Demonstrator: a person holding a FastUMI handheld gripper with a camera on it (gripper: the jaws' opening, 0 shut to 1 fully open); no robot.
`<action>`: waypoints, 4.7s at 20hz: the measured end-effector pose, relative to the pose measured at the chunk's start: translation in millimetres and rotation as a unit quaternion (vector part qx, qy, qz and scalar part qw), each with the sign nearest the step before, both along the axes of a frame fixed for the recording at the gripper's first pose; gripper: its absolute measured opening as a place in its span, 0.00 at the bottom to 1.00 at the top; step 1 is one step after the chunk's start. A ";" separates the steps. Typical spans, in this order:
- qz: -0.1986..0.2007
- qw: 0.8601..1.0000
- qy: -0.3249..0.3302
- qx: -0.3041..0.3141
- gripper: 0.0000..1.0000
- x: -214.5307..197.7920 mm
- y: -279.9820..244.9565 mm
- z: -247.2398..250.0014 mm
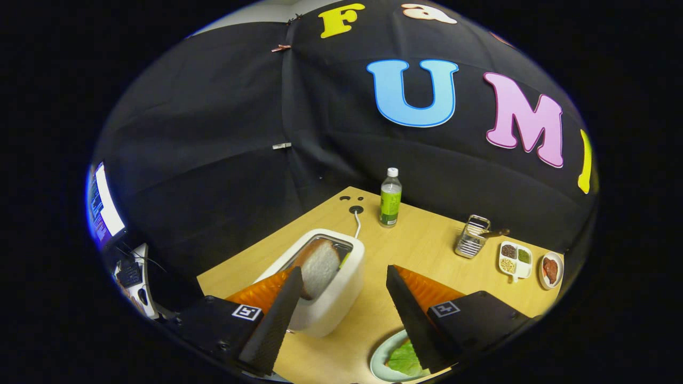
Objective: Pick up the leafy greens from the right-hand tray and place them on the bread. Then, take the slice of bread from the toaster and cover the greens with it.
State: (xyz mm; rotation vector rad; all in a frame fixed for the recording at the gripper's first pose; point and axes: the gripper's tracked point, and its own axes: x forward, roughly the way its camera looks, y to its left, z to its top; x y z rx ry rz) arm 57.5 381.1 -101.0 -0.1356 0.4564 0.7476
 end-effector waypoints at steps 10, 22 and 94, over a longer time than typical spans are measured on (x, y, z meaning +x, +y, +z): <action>0.011 0.999 0.037 -0.005 0.99 5.4 62.4 -46.1; -0.011 0.998 0.061 -0.021 0.46 14.3 74.6 -82.9; -0.289 0.954 0.083 0.021 0.99 16.2 -300.4 -120.5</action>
